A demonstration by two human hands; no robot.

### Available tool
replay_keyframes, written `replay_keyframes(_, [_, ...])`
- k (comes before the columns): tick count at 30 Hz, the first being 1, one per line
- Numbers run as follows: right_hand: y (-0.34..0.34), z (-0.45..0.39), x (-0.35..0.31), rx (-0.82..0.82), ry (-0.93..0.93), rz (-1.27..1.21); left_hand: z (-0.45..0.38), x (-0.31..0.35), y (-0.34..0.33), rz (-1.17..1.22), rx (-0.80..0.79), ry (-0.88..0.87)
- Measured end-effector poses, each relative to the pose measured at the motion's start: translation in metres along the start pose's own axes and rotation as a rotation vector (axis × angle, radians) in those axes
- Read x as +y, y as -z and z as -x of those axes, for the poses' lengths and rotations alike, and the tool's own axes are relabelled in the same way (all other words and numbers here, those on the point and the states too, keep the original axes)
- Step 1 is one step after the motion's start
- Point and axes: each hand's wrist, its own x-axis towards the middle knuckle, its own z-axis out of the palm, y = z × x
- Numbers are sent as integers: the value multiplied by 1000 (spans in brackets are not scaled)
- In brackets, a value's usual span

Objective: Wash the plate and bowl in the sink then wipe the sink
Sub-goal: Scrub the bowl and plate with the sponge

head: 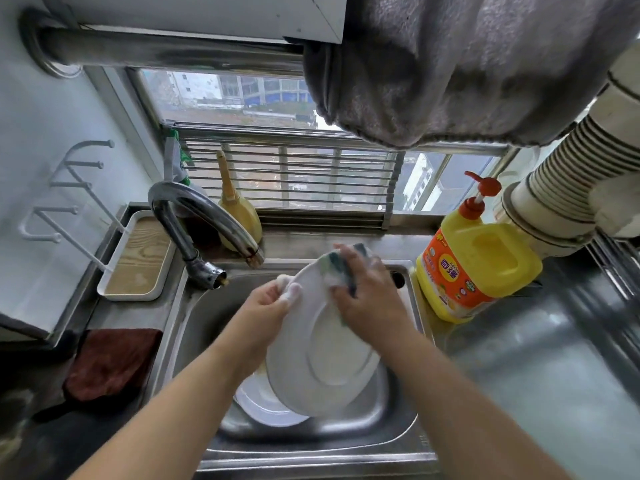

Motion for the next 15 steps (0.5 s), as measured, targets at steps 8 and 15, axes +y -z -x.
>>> replay_keyframes(8, [-13, -18, 4, 36, -295, -238, 17, -16, -11, 111, 117, -91])
replay_keyframes(15, [-30, -6, -16, -17, -11, -177, 24, -20, -5, 141, 167, -93])
